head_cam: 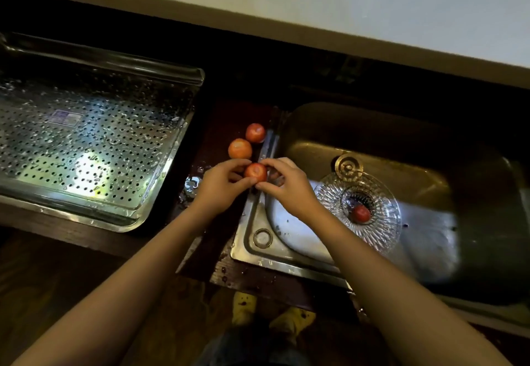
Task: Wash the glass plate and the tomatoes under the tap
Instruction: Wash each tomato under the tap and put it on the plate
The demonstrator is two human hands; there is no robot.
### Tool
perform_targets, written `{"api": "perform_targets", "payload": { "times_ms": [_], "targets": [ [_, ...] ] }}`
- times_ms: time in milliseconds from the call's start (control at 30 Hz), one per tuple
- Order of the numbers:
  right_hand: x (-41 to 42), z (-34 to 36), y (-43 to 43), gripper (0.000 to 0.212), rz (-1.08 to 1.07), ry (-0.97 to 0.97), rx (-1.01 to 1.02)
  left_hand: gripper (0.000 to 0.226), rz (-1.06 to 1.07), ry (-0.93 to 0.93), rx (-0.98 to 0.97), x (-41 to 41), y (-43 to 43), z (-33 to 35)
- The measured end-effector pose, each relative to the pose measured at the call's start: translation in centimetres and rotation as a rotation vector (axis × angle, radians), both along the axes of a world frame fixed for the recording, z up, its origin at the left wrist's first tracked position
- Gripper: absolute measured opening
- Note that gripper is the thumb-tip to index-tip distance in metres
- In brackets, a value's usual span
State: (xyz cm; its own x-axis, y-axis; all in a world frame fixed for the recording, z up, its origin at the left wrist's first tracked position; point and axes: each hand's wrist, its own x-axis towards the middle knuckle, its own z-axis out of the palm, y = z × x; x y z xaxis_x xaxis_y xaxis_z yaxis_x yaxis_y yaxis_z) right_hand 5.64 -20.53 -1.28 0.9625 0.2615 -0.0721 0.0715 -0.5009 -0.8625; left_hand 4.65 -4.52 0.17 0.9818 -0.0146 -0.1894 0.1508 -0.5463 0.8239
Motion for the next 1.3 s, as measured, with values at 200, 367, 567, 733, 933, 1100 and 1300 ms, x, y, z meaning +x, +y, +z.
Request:
{"api": "perform_targets", "payload": {
  "times_ms": [200,367,567,733,933,1100,1300],
  "targets": [
    [-1.4,5.2,-5.0,0.046,-0.062,0.010,0.121,0.043,-0.155,-0.086,-0.128,0.2,-4.1,4.9],
    [-2.9,10.2,-10.7,0.048,-0.190,-0.144,0.082,0.036,-0.286,-0.083,-0.383,0.8,-9.8,8.6],
    [-6.0,13.2,-17.8,0.045,-0.372,-0.253,0.038,0.028,-0.432,0.336,-0.833,1.2,-19.5,10.4],
    [-9.0,11.5,-24.6,0.037,-0.537,-0.212,0.054,0.034,-0.557,0.574,-0.978,0.6,-28.5,9.3],
    [-11.8,8.2,-32.4,0.025,-1.147,0.047,0.713,0.021,-0.544,0.754,-0.968,-1.3,-38.5,6.6],
    [-12.5,6.8,-36.1,0.028,-1.254,0.074,0.950,0.020,-0.534,0.865,-0.934,-2.2,-44.4,5.6],
    [-11.4,6.3,-36.8,0.022,-1.197,0.090,0.635,0.033,-0.586,0.669,-0.757,-2.0,-48.1,4.0]
  ]
}}
